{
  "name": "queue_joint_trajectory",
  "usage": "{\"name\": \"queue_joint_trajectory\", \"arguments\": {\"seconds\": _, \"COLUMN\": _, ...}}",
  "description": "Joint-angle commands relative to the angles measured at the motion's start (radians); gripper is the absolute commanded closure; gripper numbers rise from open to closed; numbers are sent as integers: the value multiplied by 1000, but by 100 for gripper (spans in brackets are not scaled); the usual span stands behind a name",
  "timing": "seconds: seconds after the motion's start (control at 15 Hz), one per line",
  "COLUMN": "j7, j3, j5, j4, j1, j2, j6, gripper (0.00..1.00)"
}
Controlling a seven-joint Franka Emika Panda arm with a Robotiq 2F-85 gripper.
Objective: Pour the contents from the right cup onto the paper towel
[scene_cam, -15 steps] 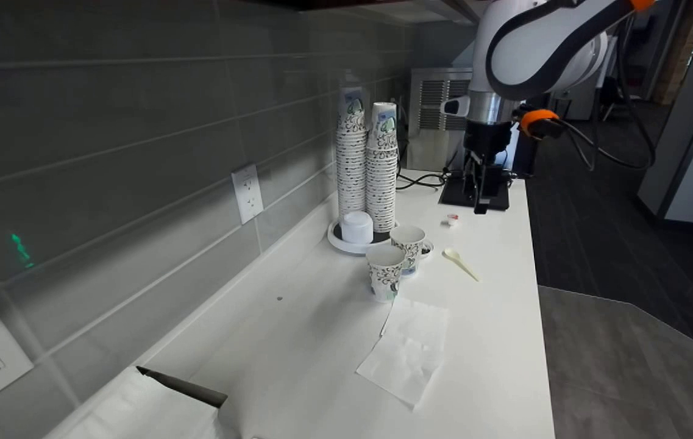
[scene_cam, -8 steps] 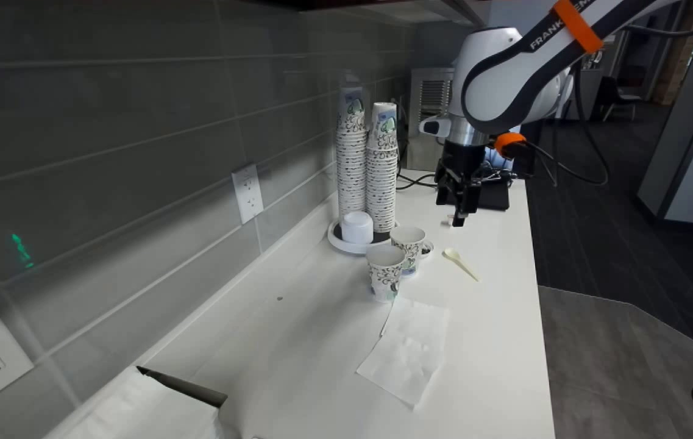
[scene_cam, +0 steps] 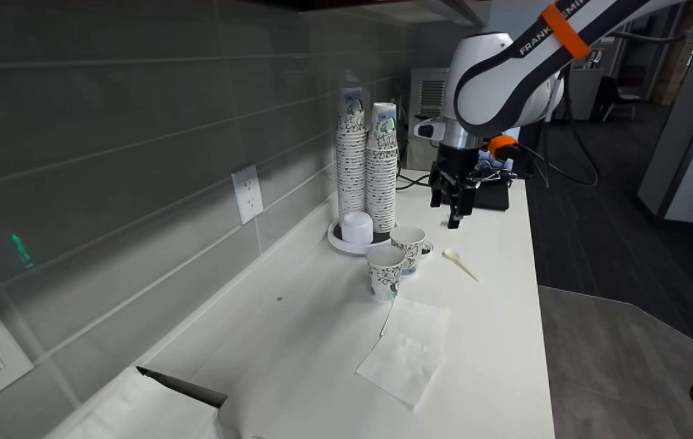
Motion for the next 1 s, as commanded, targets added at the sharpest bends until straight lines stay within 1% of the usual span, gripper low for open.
{"name": "queue_joint_trajectory", "arguments": {"seconds": 0.0, "j7": -198, "j3": 65, "j5": 122, "j4": 34, "j1": -52, "j2": 73, "j6": 27, "gripper": 0}}
{"name": "queue_joint_trajectory", "arguments": {"seconds": 0.4, "j7": -422, "j3": 134, "j5": 232, "j4": 98, "j1": -127, "j2": 190, "j6": 105, "gripper": 0}}
{"name": "queue_joint_trajectory", "arguments": {"seconds": 0.67, "j7": -526, "j3": 184, "j5": 284, "j4": 153, "j1": -179, "j2": 262, "j6": 95, "gripper": 0}}
{"name": "queue_joint_trajectory", "arguments": {"seconds": 0.73, "j7": -540, "j3": 192, "j5": 288, "j4": 166, "j1": -187, "j2": 276, "j6": 90, "gripper": 10}}
{"name": "queue_joint_trajectory", "arguments": {"seconds": 0.8, "j7": -548, "j3": 199, "j5": 288, "j4": 176, "j1": -194, "j2": 288, "j6": 88, "gripper": 26}}
{"name": "queue_joint_trajectory", "arguments": {"seconds": 0.93, "j7": -557, "j3": 209, "j5": 286, "j4": 193, "j1": -205, "j2": 306, "j6": 83, "gripper": 41}}
